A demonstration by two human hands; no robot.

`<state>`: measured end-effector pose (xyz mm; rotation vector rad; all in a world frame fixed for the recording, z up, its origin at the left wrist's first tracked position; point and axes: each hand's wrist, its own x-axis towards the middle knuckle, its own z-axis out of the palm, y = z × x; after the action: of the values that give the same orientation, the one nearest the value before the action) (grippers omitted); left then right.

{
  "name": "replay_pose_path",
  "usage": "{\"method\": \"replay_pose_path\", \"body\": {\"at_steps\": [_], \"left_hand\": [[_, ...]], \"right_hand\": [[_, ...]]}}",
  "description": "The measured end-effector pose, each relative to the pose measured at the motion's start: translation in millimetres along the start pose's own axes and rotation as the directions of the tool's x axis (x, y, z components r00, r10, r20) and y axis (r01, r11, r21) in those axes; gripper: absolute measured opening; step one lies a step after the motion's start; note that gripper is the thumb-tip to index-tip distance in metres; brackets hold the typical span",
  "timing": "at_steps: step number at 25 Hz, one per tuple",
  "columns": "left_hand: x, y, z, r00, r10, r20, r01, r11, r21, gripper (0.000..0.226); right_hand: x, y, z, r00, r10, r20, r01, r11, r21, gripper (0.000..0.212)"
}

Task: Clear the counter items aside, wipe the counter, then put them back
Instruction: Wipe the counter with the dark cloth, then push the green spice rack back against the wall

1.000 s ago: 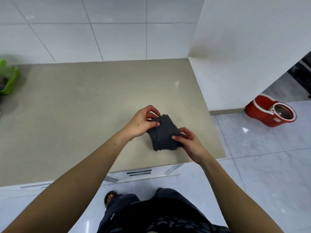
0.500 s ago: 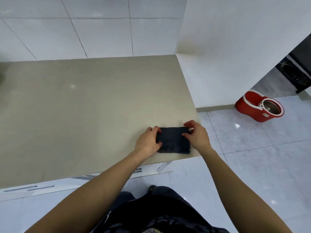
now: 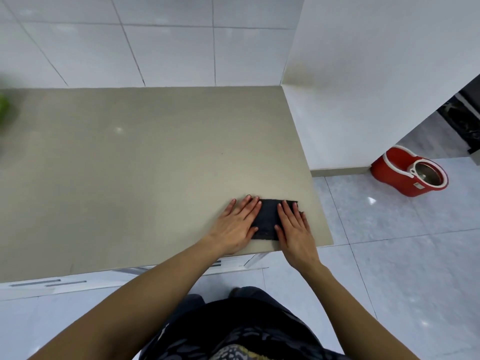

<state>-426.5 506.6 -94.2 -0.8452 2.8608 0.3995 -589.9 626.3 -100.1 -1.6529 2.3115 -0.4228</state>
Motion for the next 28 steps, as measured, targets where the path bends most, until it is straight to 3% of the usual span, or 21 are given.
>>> {"method": "replay_pose_path", "body": {"at_steps": [4,8,13,17,22,25,28], "left_hand": [[-12,-36,-13,0.998,0.01,-0.06,-0.012,0.999,-0.043,0.064],[-38,-122,-52,0.978,-0.128,-0.167,0.114,0.989,-0.093,0.06],[-101,-271,-120,0.901,-0.312,-0.302,0.305,0.95,-0.071,0.053],[-165,-387,-174,0.836,-0.434,-0.336,0.427,0.899,-0.098,0.047],[-236,-520,-232,0.723,-0.598,-0.345,0.574,0.798,-0.18,0.038],[-263,-585,-256,0.663,-0.662,-0.349,0.606,0.749,-0.268,0.033],[-284,-652,-270,0.553,-0.78,-0.293,0.663,0.625,-0.411,0.028]], "right_hand": [[13,-17,-3,0.993,0.019,-0.116,-0.008,0.995,0.101,0.047],[68,-74,0,0.989,-0.054,-0.136,0.078,0.981,0.177,0.04],[156,-217,20,0.967,-0.215,-0.137,0.24,0.948,0.211,0.03],[210,-351,40,0.956,-0.279,-0.084,0.292,0.919,0.265,0.023],[253,-497,75,0.973,-0.223,0.051,0.188,0.907,0.376,0.016],[270,-550,97,0.98,-0.16,0.123,0.087,0.885,0.457,0.011],[295,-600,119,0.973,-0.115,0.199,-0.004,0.857,0.516,0.009]]}}
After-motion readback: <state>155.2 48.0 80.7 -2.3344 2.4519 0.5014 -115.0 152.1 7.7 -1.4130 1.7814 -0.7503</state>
